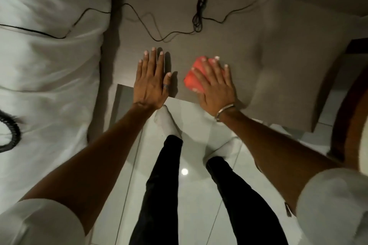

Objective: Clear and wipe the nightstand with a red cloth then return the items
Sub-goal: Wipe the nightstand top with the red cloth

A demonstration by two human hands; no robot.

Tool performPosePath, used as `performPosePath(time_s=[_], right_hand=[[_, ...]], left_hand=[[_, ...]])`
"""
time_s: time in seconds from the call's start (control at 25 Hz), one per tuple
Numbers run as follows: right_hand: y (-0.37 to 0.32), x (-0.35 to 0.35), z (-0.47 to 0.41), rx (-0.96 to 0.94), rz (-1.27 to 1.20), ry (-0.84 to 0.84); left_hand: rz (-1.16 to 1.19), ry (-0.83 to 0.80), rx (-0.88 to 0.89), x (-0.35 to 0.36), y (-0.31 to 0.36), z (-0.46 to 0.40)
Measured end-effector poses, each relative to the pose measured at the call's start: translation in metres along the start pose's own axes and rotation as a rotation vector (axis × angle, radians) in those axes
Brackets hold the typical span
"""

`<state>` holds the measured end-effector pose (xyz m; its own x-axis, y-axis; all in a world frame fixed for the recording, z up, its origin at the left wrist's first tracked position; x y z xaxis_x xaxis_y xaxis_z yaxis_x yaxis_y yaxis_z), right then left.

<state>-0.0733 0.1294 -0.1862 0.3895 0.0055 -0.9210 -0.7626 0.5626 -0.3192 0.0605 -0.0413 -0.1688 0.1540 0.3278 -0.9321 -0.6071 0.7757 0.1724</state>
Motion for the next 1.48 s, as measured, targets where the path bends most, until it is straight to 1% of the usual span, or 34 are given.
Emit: performPosePath(time_s=[0.04, 0.08, 0.12, 0.16, 0.24, 0.28, 0.36, 0.4, 0.48, 0.52, 0.6, 0.64, 0.68, 0.76, 0.88, 1.0, 1.12, 1.28, 1.36, 1.48], right_hand=[[0.013, 0.0, 0.006, -0.053, 0.025, -0.047], [0.029, -0.007, 0.01, 0.014, 0.013, -0.012], [0.051, -0.016, 0.017, 0.169, -0.006, 0.045], [0.07, -0.021, 0.027, 0.229, -0.012, 0.077], [0.092, -0.015, 0.047, 0.142, 0.006, 0.038], [0.103, -0.015, 0.057, 0.182, -0.004, 0.045], [0.123, -0.025, 0.074, 0.398, -0.013, 0.161], [0.13, -0.027, 0.078, 0.401, -0.007, 0.161], [0.139, -0.027, 0.087, 0.333, -0.029, 0.085], [0.143, -0.029, 0.094, 0.365, -0.037, 0.081], [0.156, -0.031, 0.11, 0.532, -0.058, 0.134], [0.159, -0.032, 0.115, 0.572, -0.081, 0.136], [0.159, -0.033, 0.117, 0.566, -0.089, 0.118], [0.151, -0.044, 0.113, 0.452, -0.057, 0.07], [0.126, -0.081, 0.1, 0.287, 0.007, 0.104], [0.056, -0.109, 0.058, 0.156, -0.031, 0.134], [-0.053, -0.133, -0.01, -0.055, -0.143, 0.164], [-0.223, -0.156, -0.071, -0.373, -0.324, 0.218], [-0.308, -0.158, -0.092, -0.522, -0.37, 0.207], [-0.401, -0.148, -0.118, -0.647, -0.409, 0.126]], left_hand=[[-0.005, -0.005, 0.019, 0.007, 0.016, -0.002], [-0.003, -0.011, 0.038, 0.012, 0.033, -0.003], [0.003, -0.014, 0.056, 0.016, 0.05, -0.003], [0.003, -0.006, 0.086, 0.02, 0.069, -0.002], [-0.017, 0.022, 0.183, 0.026, 0.105, -0.001], [-0.026, 0.027, 0.232, 0.031, 0.118, -0.001], [-0.041, 0.025, 0.24, 0.039, 0.14, 0.002], [-0.049, 0.018, 0.23, 0.042, 0.152, 0.003], [-0.062, -0.008, 0.264, 0.047, 0.176, 0.009], [-0.063, -0.022, 0.286, 0.046, 0.186, 0.013], [-0.067, -0.031, 0.31, 0.042, 0.203, 0.018], [-0.073, -0.028, 0.321, 0.039, 0.211, 0.019], [-0.081, -0.024, 0.326, 0.036, 0.217, 0.018], [-0.085, 0.002, 0.298, 0.026, 0.219, 0.016], [-0.055, 0.12, 0.186, -0.004, 0.207, 0.011], [0.017, 0.301, 0.008, -0.057, 0.156, 0.013], [0.043, 0.486, -0.239, -0.124, 0.063, 0.034], [0.04, 0.703, -0.566, -0.199, -0.085, 0.085], [0.019, 0.769, -0.766, -0.223, -0.157, 0.115], [0.097, 0.739, -0.944, -0.236, -0.233, 0.133]])
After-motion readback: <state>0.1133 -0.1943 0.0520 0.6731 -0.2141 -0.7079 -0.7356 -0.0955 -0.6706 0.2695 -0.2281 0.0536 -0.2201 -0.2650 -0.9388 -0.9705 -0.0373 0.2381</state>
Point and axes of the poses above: each hand's wrist, its own z-axis away from the middle knuckle, its own x-axis out of the palm, y = z × x, the point moved 6 cm from there along -z, towards the middle knuckle, and after that the axes turned 8 degrees about -z, right-handed, at the moved point
